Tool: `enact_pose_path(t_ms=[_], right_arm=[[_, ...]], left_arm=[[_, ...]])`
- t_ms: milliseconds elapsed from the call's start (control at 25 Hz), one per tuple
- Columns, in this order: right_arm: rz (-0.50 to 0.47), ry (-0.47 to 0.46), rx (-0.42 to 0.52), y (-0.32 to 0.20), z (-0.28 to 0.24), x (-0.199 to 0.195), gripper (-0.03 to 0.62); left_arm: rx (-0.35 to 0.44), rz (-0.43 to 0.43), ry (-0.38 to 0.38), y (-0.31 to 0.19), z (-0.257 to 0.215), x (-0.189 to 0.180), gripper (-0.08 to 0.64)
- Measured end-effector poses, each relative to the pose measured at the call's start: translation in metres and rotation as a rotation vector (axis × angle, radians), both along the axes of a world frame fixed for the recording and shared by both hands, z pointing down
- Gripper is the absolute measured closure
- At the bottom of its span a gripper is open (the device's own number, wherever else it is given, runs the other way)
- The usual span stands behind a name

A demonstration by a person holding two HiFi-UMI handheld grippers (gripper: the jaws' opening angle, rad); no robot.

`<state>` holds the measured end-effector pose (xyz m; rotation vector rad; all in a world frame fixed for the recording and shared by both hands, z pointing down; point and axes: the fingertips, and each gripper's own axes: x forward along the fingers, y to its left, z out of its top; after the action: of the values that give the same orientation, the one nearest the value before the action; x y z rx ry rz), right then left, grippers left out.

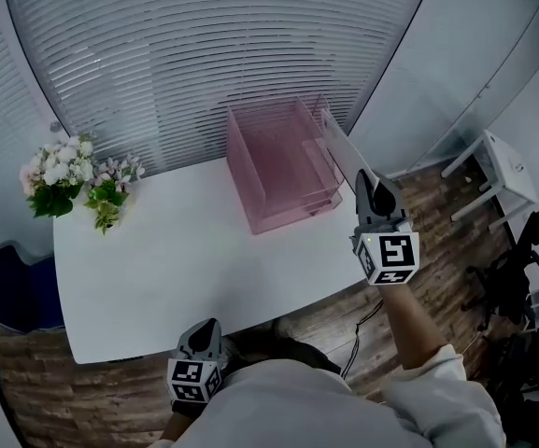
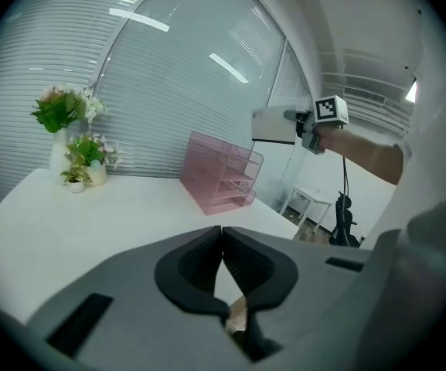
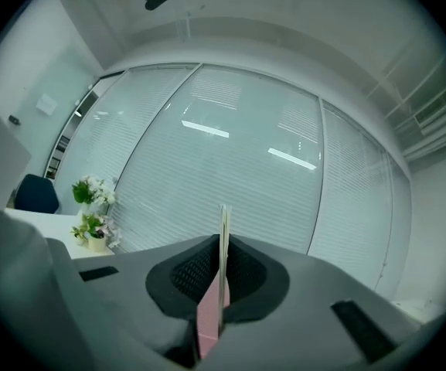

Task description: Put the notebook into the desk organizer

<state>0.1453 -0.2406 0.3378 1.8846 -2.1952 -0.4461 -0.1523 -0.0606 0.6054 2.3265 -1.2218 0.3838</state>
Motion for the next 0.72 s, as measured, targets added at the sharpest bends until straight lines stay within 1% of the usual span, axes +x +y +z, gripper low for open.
enact_pose_path(t_ms=[120,360,480,600,720], right_arm=[[-0.042,0.069,-0.022,-0.037,-0.001,-0.004,0.574],[-0.139,0.244,-0.126,-0.11,0.023,-0.018,0.574],[-0.156,0.359,-0.16,-0.144,0.036,-0.024,0.574],[-0.194,0.475,-0.184,-0.167,0.05,-0.036,0.574],[-0.233,0.632,-0.184,-0.183,0.07,-0.054,0.574]], left_arm=[[0.008,-0.044,-0.009,-0.005,-0.003,0.001,0.551],[0.023,-0.161,-0.011,-0.009,-0.015,0.003,0.551],[0.029,-0.202,-0.017,-0.013,-0.018,0.004,0.551],[0.022,-0.252,-0.017,-0.011,-0.017,-0.002,0.55],[0.016,-0.29,-0.015,-0.009,-0.014,-0.008,0.551]])
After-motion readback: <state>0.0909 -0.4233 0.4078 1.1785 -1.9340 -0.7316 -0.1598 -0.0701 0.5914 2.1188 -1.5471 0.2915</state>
